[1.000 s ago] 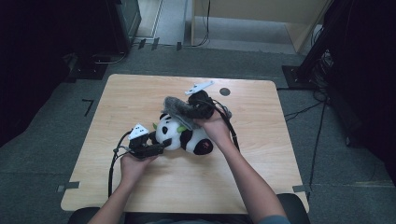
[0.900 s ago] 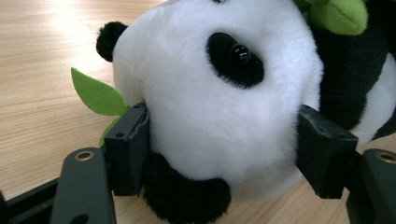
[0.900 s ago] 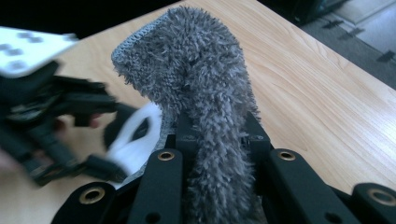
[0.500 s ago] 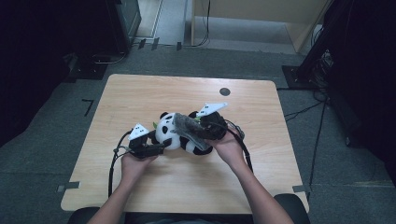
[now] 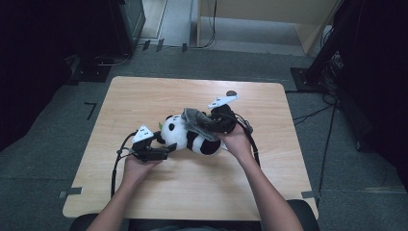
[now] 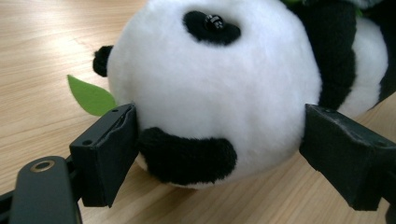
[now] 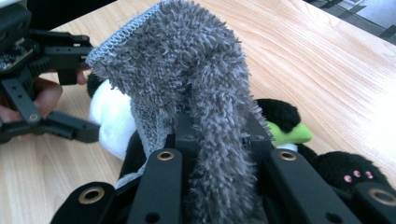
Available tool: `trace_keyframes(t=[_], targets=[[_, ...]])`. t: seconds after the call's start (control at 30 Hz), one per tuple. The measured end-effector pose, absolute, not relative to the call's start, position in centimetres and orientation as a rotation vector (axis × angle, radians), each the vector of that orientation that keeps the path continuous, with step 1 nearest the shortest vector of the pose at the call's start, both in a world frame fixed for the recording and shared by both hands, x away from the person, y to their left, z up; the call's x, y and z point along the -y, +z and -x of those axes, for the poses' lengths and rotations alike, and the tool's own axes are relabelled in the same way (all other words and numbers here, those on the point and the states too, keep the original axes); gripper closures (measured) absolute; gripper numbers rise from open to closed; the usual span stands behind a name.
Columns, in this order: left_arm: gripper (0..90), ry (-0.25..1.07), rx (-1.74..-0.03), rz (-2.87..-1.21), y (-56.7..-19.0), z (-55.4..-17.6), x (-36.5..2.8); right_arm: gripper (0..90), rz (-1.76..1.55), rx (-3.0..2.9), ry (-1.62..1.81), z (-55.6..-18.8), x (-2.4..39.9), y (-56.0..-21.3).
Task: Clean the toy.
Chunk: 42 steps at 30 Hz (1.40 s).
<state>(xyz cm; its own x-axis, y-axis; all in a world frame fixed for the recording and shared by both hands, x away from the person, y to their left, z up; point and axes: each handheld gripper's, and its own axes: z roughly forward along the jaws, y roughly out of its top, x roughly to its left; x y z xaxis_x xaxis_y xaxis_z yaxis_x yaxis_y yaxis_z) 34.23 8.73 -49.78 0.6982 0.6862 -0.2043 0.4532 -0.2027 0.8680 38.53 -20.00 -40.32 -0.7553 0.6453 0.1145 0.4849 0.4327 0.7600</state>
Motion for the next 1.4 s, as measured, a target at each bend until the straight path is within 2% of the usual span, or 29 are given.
trace_keyframes(t=[0.17, 0.23, 0.4, 0.47, 0.67, 0.83, 1.0, 1.1, 1.4], targets=[[9.2, 0.27, -0.904, -1.801, -50.3, -35.0, -8.6, 74.9, -1.031, -2.498, 1.243, -40.0, 20.3, -40.6], [8.6, 0.22, -0.921, -1.792, -50.2, -35.6, -8.6, 74.9, -1.043, -2.493, 1.248, -40.5, 20.4, -40.6], [6.8, 0.262, -0.897, -1.826, -50.1, -36.5, -8.0, 74.9, -1.073, -2.473, 1.197, -41.4, 20.5, -40.7], [8.8, 0.266, -0.891, -1.806, -50.5, -36.7, -8.3, 74.9, -1.077, -2.475, 1.202, -41.5, 20.5, -40.7], [27.8, 0.256, -0.926, -1.792, -50.3, -36.4, -8.5, 75.6, -1.096, -2.462, 1.21, -41.4, 20.2, -40.4], [42.5, 0.265, -0.945, -1.811, -49.3, -35.7, -8.2, 75.6, -1.072, -2.425, 1.257, -40.4, 20.2, -38.7], [44.7, 0.262, -1.001, -1.804, -48.3, -35.1, -7.8, 75.7, -0.966, -2.414, 1.297, -38.5, 18.9, -35.9], [45.0, 0.271, -1.017, -1.808, -47.9, -34.8, -7.9, 75.7, -0.909, -2.433, 1.302, -37.5, 17.4, -35.3], [44.7, 0.239, -1.075, -1.814, -47.0, -34.2, -8.0, 75.2, -0.825, -2.538, 1.18, -36.6, 11.9, -39.0]])
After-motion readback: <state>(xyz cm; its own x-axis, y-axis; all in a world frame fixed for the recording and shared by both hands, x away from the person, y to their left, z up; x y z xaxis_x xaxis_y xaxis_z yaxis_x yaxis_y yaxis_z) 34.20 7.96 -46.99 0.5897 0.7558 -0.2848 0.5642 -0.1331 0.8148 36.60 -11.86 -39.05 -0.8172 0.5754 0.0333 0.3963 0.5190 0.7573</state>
